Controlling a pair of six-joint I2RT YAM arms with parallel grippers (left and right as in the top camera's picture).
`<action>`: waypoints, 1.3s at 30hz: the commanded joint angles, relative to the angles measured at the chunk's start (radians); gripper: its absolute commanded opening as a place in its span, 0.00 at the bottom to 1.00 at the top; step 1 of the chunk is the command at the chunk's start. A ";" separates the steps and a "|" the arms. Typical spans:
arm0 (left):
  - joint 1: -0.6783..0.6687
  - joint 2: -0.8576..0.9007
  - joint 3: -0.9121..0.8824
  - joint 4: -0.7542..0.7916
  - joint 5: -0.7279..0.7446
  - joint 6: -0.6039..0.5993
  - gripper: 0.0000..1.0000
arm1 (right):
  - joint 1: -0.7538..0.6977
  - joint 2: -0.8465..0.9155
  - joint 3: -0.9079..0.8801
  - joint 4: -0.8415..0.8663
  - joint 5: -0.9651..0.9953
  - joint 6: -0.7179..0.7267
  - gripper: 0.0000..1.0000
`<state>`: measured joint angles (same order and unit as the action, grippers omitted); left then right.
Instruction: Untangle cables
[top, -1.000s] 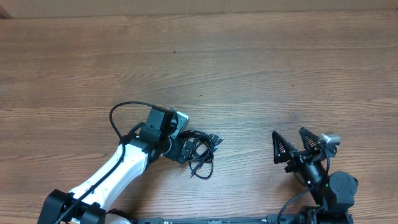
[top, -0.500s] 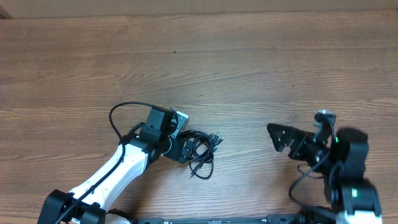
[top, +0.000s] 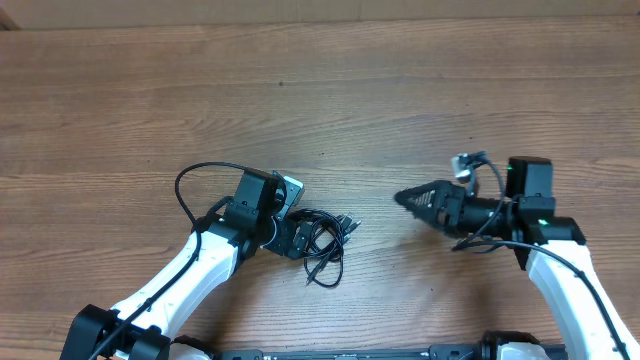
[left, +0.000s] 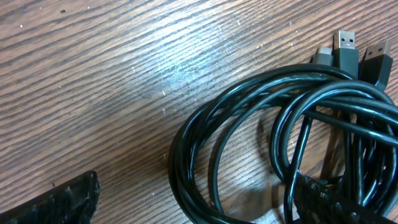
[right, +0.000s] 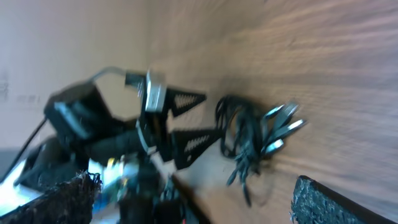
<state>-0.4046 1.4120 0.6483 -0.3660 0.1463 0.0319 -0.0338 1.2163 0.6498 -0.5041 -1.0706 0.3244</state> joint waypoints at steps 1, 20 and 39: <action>-0.003 0.007 0.021 0.009 0.012 -0.010 1.00 | 0.073 0.016 0.026 0.001 -0.063 -0.071 1.00; -0.003 0.007 0.021 0.058 0.007 -0.040 1.00 | 0.414 0.124 0.025 0.036 0.460 -0.060 1.00; -0.003 0.007 0.021 0.061 0.003 -0.039 1.00 | 0.539 0.322 0.025 0.160 0.418 -0.048 0.86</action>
<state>-0.4046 1.4120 0.6483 -0.3126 0.1459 0.0021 0.4679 1.5288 0.6510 -0.3668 -0.6315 0.2684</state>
